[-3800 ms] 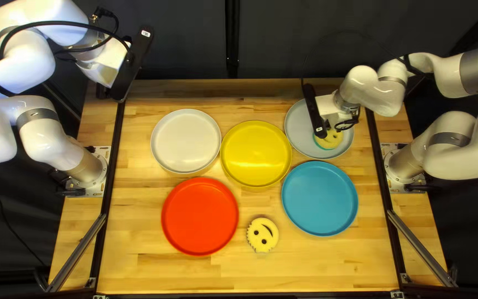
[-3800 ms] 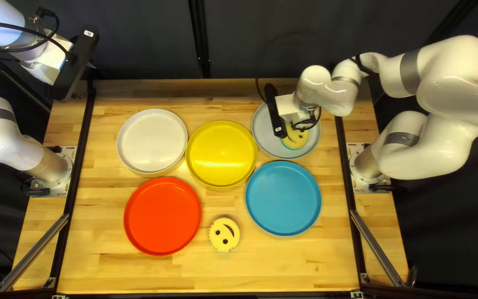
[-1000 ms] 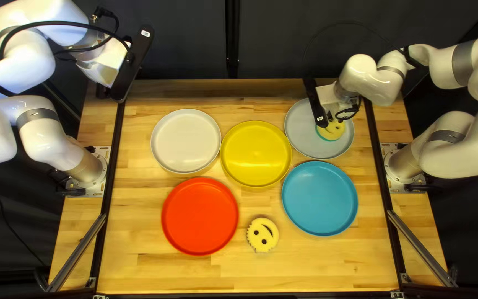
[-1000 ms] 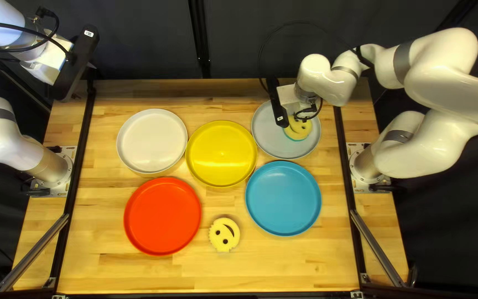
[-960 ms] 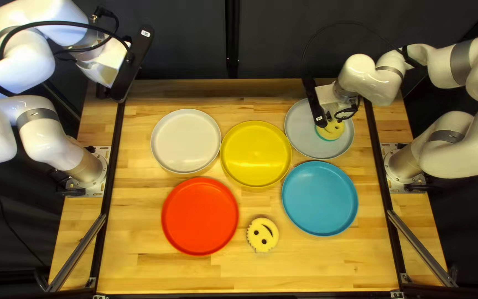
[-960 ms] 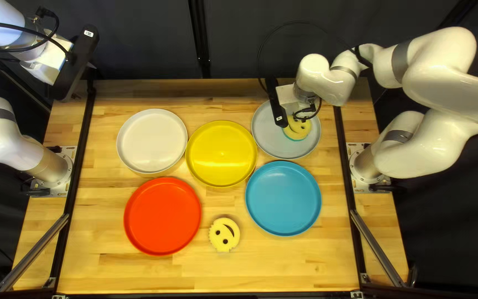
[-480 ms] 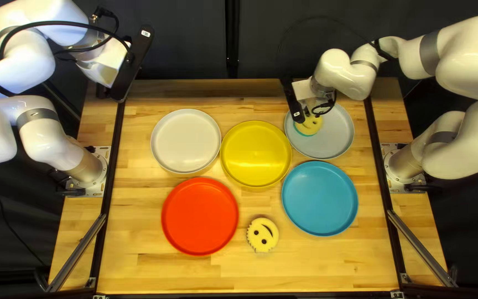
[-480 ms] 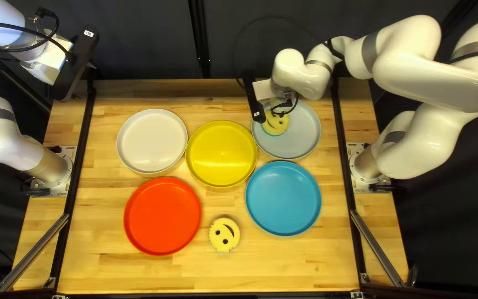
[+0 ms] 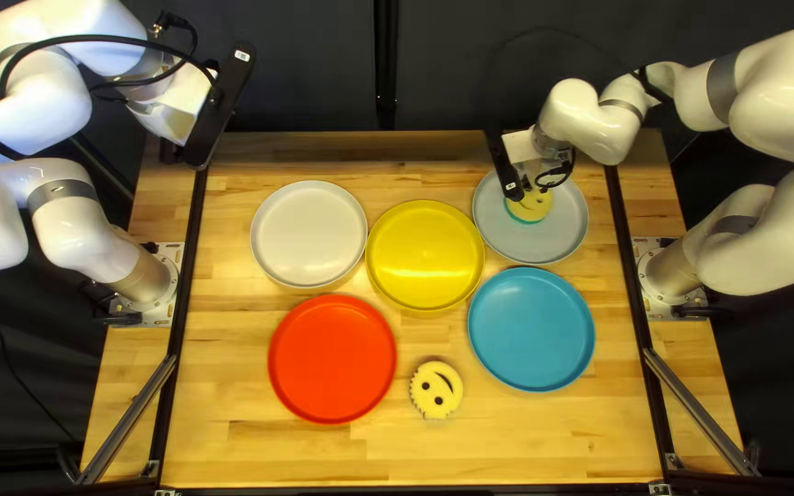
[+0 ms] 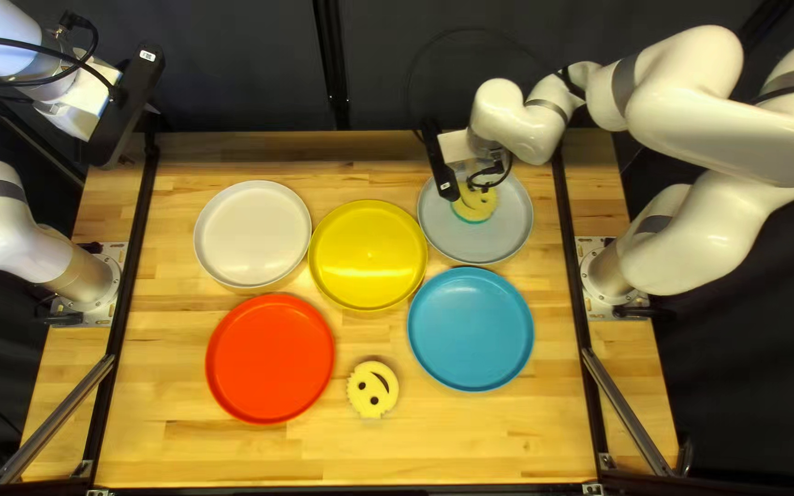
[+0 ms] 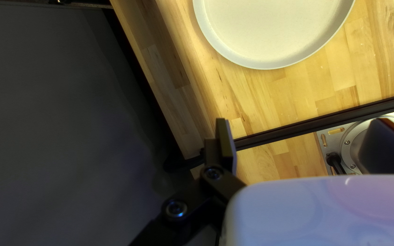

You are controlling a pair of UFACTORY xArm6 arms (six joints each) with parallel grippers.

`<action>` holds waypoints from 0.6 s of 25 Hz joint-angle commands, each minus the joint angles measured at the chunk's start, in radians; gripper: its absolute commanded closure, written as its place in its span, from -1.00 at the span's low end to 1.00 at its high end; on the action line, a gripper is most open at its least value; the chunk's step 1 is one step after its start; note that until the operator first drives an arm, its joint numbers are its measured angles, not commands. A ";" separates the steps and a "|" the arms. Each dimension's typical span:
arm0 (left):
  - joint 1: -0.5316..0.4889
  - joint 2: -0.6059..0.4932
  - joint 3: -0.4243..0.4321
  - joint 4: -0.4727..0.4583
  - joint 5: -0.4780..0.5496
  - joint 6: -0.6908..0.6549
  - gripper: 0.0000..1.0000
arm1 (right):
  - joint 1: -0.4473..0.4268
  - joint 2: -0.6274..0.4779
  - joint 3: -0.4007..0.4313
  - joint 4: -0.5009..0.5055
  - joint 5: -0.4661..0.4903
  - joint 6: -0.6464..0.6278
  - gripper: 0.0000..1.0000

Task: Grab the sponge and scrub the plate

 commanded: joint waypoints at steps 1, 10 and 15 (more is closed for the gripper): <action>0.000 0.000 0.000 0.000 0.000 0.000 -1.00 | -0.030 -0.032 0.021 0.004 0.022 -0.021 1.00; 0.000 0.000 0.000 0.000 0.000 0.000 -1.00 | 0.061 0.111 -0.112 0.012 -0.005 0.037 1.00; 0.000 0.000 0.000 0.000 0.000 0.000 -1.00 | 0.097 0.186 -0.194 0.016 -0.012 0.045 1.00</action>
